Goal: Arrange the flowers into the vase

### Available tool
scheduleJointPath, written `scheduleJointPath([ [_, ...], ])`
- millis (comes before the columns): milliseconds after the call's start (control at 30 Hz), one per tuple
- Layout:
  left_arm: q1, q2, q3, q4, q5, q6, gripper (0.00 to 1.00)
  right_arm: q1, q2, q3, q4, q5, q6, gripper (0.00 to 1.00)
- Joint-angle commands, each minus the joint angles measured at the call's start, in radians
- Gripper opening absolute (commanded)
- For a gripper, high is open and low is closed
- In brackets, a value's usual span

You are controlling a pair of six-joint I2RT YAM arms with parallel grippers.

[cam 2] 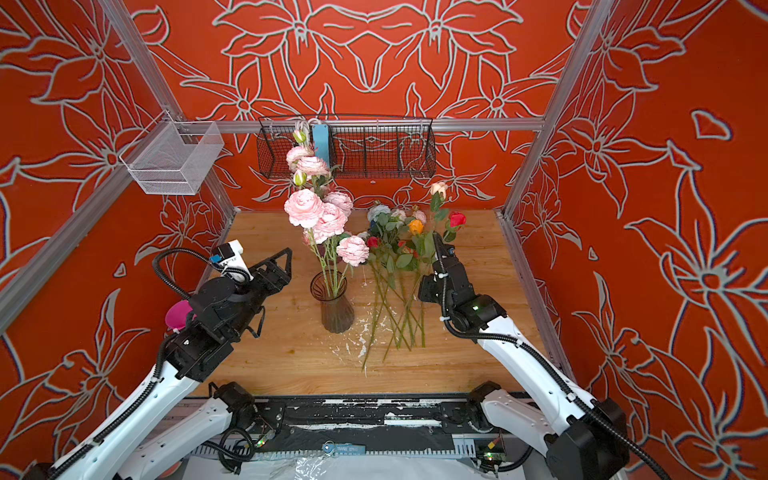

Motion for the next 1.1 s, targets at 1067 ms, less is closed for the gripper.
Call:
scheduleJointPath([
  [1067, 0.006, 0.047, 0.025, 0.033, 0.104, 0.012, 0.82, 0.052, 0.544, 0.27, -0.168, 0.16, -0.084, 0.32],
])
